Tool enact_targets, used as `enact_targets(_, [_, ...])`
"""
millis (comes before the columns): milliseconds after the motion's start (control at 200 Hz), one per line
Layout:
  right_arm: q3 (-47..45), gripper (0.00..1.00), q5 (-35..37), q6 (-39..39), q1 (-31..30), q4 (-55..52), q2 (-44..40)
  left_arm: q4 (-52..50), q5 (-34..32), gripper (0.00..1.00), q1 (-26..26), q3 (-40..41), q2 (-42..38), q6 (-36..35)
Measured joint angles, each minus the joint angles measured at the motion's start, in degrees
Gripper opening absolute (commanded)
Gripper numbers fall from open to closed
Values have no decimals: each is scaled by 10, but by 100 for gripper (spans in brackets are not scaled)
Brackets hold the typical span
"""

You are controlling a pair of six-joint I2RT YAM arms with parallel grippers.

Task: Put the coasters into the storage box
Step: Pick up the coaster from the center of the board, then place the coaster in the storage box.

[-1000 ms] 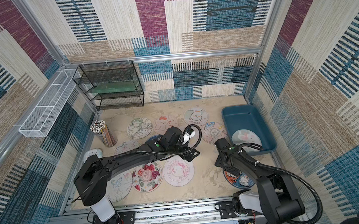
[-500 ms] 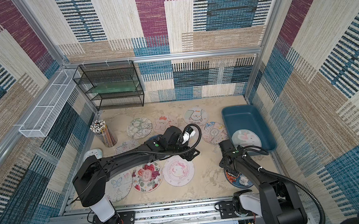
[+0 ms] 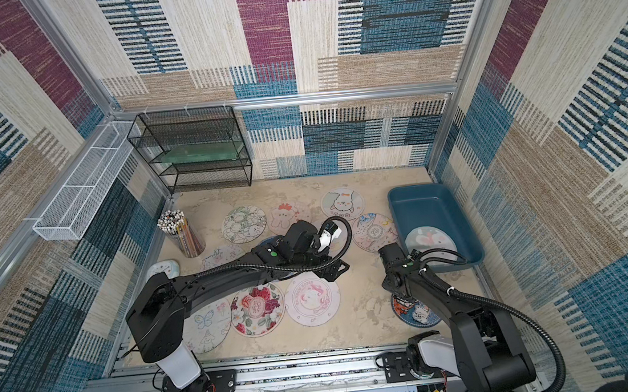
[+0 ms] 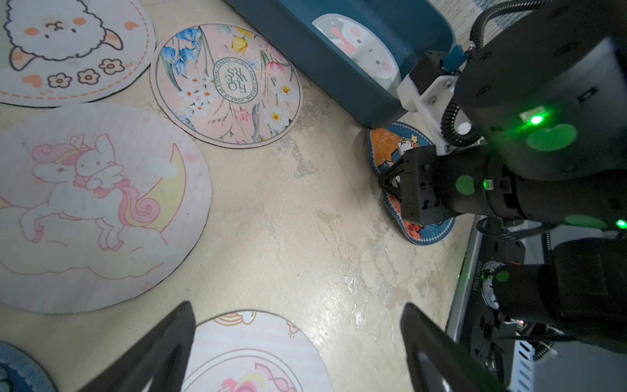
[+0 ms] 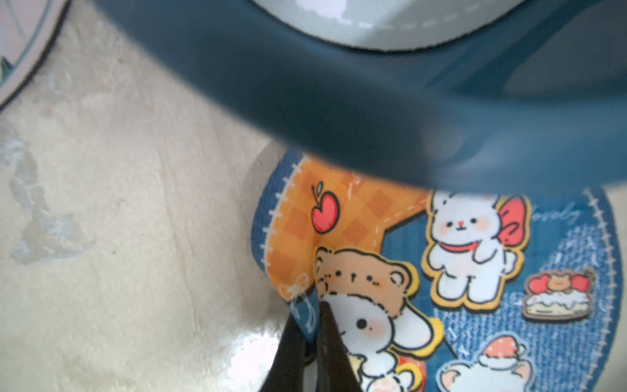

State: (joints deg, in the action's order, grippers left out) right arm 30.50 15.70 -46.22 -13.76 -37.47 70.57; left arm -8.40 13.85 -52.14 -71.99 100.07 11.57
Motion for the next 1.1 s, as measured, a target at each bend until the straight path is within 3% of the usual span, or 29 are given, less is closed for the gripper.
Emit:
enact_targets(396, [82, 0, -72, -3, -99, -15, 25, 0, -2, 93, 6, 3, -5, 0])
enact_targets(641, [163, 0, -55, -1, -128, -19, 51, -3, -17, 93, 10, 6, -10, 0])
enact_targets(1102, [279, 0, -7, 52, -127, -26, 70, -24, -45, 93, 25, 14, -23, 0])
